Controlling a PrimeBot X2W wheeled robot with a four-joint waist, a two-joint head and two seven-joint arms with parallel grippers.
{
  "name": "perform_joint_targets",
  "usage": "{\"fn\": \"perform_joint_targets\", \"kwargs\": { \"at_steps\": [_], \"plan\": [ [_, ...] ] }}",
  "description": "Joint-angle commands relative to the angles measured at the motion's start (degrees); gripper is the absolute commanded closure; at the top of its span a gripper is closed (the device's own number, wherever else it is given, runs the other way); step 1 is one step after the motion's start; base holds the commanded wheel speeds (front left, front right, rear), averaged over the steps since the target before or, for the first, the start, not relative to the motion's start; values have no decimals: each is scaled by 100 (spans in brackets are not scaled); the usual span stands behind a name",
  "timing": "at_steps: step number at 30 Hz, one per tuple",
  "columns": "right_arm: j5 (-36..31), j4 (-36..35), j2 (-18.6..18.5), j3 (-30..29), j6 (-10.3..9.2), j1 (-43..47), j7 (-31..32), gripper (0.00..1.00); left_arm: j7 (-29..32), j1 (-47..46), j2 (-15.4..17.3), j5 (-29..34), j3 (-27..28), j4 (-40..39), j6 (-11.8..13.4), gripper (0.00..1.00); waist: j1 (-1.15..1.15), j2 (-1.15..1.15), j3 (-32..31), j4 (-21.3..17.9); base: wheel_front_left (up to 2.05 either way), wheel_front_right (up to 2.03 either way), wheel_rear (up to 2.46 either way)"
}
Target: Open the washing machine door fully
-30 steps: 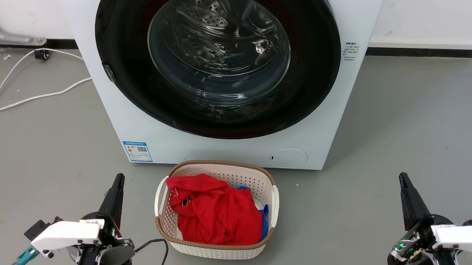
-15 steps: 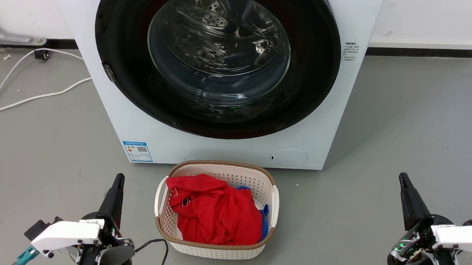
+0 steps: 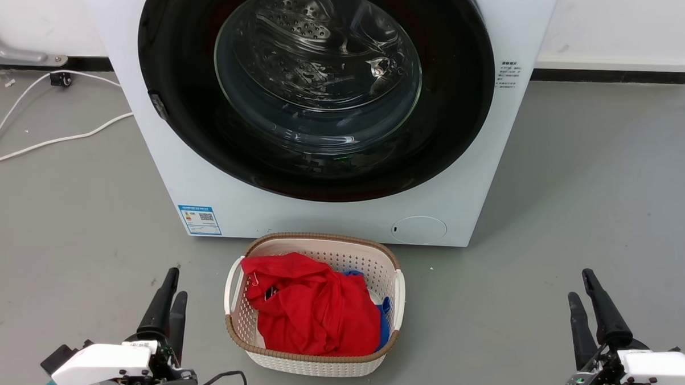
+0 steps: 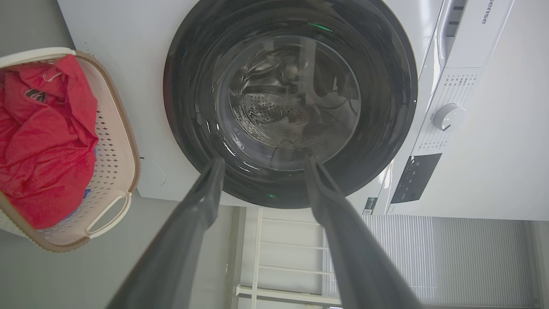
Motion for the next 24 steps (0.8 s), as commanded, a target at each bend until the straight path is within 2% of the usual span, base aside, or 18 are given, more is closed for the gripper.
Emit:
{"fn": "perform_joint_targets", "kwargs": {
  "at_steps": [1,9,19,20,24],
  "plan": [
    [-108,-126,-18,-20,7,-73,-67,0,-77,-76,15,94,8,-174,-1,0,0,0,2,1,0,0,0],
    [-657,-232,-18,-176,8,-18,-290,0,-301,-37,18,678,122,-371,50,0,0,0,11,6,0,0,0],
    [-1918,-745,-19,-221,9,82,-541,0,-554,9,22,1936,48,-854,438,0,0,0,31,12,0,0,0],
    [-2197,-857,-19,-204,9,111,-588,0,-601,30,23,2256,1,-939,517,0,0,0,35,13,0,0,0],
    [-2783,-1067,-19,-150,9,158,-680,0,-691,63,25,2841,-107,-1070,679,0,0,0,45,16,0,0,0]
  ]
}}
